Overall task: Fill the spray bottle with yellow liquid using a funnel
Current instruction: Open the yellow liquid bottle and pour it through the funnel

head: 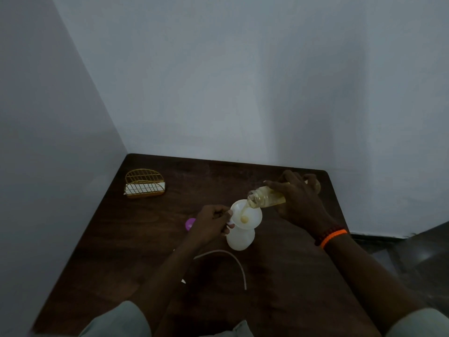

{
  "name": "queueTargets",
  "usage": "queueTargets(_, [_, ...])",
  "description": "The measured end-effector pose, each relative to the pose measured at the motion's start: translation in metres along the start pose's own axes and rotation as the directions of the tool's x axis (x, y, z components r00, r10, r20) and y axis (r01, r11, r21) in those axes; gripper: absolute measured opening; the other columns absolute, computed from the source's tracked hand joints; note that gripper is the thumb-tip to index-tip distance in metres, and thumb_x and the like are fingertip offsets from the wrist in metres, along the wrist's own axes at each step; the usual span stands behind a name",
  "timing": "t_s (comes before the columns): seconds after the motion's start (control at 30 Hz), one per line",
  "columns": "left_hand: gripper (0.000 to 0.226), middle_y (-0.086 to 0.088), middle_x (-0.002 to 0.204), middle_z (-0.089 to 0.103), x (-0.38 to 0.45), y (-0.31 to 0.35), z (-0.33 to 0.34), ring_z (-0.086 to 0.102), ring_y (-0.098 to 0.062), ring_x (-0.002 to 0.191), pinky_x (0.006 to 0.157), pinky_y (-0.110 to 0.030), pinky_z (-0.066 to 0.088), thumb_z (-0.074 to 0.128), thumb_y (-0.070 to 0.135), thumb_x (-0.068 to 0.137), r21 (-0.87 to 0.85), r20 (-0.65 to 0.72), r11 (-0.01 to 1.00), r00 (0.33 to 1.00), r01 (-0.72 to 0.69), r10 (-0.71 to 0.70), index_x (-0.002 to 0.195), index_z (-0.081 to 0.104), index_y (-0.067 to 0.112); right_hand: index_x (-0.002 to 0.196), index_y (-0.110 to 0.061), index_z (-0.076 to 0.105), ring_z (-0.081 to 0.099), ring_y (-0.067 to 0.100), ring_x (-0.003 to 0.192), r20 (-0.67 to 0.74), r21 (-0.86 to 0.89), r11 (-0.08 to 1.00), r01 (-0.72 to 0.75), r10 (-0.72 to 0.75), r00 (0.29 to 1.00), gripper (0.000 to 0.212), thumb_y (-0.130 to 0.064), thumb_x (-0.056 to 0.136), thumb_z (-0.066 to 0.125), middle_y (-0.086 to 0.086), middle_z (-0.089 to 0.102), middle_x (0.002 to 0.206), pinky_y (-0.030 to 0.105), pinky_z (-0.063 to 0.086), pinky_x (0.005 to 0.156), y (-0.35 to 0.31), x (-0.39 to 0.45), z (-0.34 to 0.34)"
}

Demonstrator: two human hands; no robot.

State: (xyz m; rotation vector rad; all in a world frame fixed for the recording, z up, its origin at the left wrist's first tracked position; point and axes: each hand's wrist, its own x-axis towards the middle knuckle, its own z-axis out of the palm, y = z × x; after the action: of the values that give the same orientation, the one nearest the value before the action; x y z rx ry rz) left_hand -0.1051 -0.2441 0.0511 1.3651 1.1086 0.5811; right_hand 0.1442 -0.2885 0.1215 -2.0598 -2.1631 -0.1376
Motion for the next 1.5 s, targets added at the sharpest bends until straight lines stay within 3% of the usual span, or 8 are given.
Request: queueTargets(1.5, [0.021, -0.015, 0.083, 0.074, -0.0020, 0.0023, 0.0012, 0.064, -0.013, 0.058, 0.056, -0.025, 0.054, 0.057, 0.016, 0.100, -0.006, -0.007, 1.000, 1.000, 0.004, -0.004, 0.103, 0.071, 0.002, 0.128, -0.035, 0.062, 0.054, 0.022, 0.104, -0.016, -0.010, 1.000, 0.009, -0.009, 1.000, 0.066, -0.026, 0.066, 0.081, 0.002, 0.054, 0.109, 0.048, 0.032, 0.096, 0.0034, 0.0001, -0.0004])
